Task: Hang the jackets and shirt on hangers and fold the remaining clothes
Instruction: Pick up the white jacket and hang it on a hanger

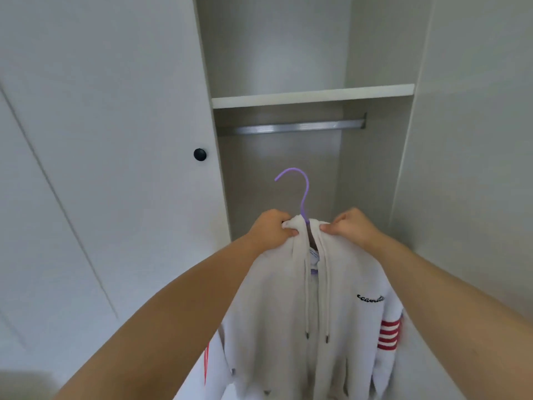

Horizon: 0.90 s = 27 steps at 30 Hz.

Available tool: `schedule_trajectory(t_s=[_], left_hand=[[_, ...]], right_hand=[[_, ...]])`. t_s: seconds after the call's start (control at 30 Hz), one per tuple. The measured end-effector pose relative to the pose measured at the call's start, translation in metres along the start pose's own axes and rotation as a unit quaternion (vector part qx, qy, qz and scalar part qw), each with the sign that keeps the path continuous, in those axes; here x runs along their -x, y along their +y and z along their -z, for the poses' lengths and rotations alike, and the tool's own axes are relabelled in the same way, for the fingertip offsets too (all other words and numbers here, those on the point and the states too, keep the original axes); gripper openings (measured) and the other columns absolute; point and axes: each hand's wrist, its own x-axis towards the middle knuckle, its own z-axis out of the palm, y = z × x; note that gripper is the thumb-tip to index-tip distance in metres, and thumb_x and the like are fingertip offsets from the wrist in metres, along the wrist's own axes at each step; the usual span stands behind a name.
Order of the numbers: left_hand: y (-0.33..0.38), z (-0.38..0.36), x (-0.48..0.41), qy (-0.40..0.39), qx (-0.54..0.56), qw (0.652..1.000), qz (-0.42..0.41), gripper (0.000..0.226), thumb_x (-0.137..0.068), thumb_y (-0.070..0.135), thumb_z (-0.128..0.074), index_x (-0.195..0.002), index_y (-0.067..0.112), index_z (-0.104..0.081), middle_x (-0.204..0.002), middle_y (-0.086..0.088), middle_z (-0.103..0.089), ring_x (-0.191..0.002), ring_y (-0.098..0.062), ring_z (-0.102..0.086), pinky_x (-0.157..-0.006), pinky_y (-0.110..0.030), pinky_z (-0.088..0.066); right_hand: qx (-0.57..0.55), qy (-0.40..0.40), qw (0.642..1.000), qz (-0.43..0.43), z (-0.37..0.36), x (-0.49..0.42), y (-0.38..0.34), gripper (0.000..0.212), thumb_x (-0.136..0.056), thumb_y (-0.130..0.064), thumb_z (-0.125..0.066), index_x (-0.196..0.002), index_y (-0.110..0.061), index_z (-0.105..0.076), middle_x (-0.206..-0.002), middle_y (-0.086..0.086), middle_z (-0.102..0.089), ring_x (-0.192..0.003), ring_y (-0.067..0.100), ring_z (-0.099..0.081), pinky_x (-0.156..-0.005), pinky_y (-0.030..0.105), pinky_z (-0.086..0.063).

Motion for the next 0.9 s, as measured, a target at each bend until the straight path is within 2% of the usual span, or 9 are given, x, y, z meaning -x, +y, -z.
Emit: schedule_trajectory(t_s=[0.07, 0.17, 0.27, 0.4, 0.47, 0.57, 0.67, 0.77, 0.9], left_hand=[[0.005, -0.009, -0.034, 0.022, 0.026, 0.999, -0.01, 0.018, -0.083, 0.017, -0.07, -0.071, 0.005, -0.062, -0.071, -0.009, -0.059, -0.073, -0.022, -0.049, -0.063, -0.03, -0.033], [0.004, -0.024, -0.073, -0.002, 0.024, 0.999, -0.026, 0.034, -0.083, 0.014, -0.069, -0.057, 0.017, -0.047, -0.058, 0.004, -0.046, -0.068, -0.021, -0.044, -0.057, -0.029, -0.025], [-0.003, -0.04, -0.102, -0.03, 0.019, 0.999, -0.035, 0.042, -0.084, 0.014, -0.069, -0.054, 0.022, -0.041, -0.055, 0.006, -0.043, -0.067, -0.021, -0.045, -0.057, -0.028, -0.026], [-0.014, -0.045, -0.127, -0.054, 0.014, 0.998, -0.011, 0.026, -0.083, 0.016, -0.069, -0.062, 0.013, -0.054, -0.076, -0.017, -0.065, -0.071, -0.027, -0.055, -0.062, -0.028, -0.034], [-0.021, -0.046, -0.129, -0.062, 0.023, 0.998, -0.001, 0.018, -0.083, 0.016, -0.068, -0.072, 0.003, -0.063, -0.08, -0.023, -0.064, -0.076, -0.031, -0.059, -0.061, -0.027, -0.033], [-0.037, -0.049, -0.127, -0.045, 0.053, 0.997, 0.044, 0.017, -0.084, 0.019, -0.068, -0.08, 0.002, -0.067, -0.076, -0.016, -0.06, -0.075, -0.024, -0.058, -0.061, -0.028, -0.036], [-0.05, -0.052, -0.129, 0.031, 0.093, 0.991, 0.086, 0.026, -0.081, 0.03, -0.062, -0.094, 0.009, -0.07, -0.097, -0.014, -0.07, -0.095, -0.029, -0.065, -0.076, -0.032, -0.048], [-0.056, -0.052, -0.123, 0.075, 0.123, 0.983, 0.112, 0.021, -0.084, 0.026, -0.058, -0.1, 0.016, -0.067, -0.103, -0.009, -0.069, -0.098, -0.032, -0.063, -0.077, -0.032, -0.048], [-0.059, -0.048, -0.125, 0.096, 0.16, 0.977, 0.107, 0.014, -0.086, 0.021, -0.058, -0.096, 0.015, -0.065, -0.1, -0.01, -0.068, -0.094, -0.033, -0.062, -0.075, -0.032, -0.048]], right_hand=[[0.02, 0.05, 0.998, -0.039, 0.008, -0.018, 0.008, 0.048, -0.076, -0.032, -0.074, -0.048, -0.018, -0.037, -0.042, -0.008, -0.032, -0.052, 0.019, -0.031, -0.053, 0.029, -0.023], [0.078, 0.07, 0.989, -0.108, 0.01, -0.048, 0.017, 0.037, -0.069, -0.049, -0.066, -0.072, -0.013, -0.06, -0.064, -0.002, -0.05, -0.068, 0.025, -0.052, -0.064, 0.029, -0.039], [0.1, 0.062, 0.981, -0.154, 0.011, -0.077, 0.029, 0.03, -0.075, -0.043, -0.065, -0.079, -0.013, -0.06, -0.073, -0.001, -0.055, -0.075, 0.023, -0.058, -0.068, 0.028, -0.043], [0.146, 0.019, 0.975, -0.169, 0.011, -0.108, 0.027, 0.026, -0.08, -0.039, -0.062, -0.079, -0.013, -0.058, -0.089, 0.004, -0.057, -0.071, 0.018, -0.055, -0.068, 0.028, -0.044], [0.17, -0.004, 0.972, -0.164, 0.006, -0.116, 0.024, 0.026, -0.087, -0.035, -0.061, -0.084, -0.009, -0.058, -0.094, 0.006, -0.053, -0.077, 0.021, -0.053, -0.07, 0.026, -0.043], [0.198, -0.012, 0.969, -0.147, -0.009, -0.125, 0.019, 0.026, -0.086, -0.038, -0.061, -0.091, -0.012, -0.058, -0.103, 0.007, -0.06, -0.072, 0.018, -0.054, -0.063, 0.025, -0.041], [0.193, 0.03, 0.978, -0.079, -0.024, -0.129, 0.01, 0.026, -0.089, -0.035, -0.061, -0.082, -0.01, -0.061, -0.082, 0.004, -0.06, -0.086, 0.027, -0.058, -0.074, 0.029, -0.045], [0.217, 0.031, 0.975, -0.038, -0.037, -0.127, -0.002, 0.037, -0.094, -0.034, -0.056, -0.063, -0.019, -0.041, -0.065, -0.002, -0.048, -0.079, 0.026, -0.052, -0.068, 0.027, -0.034], [0.314, 0.087, 0.945, -0.026, -0.038, -0.121, -0.014, 0.034, -0.097, -0.041, -0.049, -0.079, -0.013, -0.05, -0.091, 0.012, -0.065, -0.092, 0.033, -0.06, -0.076, 0.03, -0.037]])
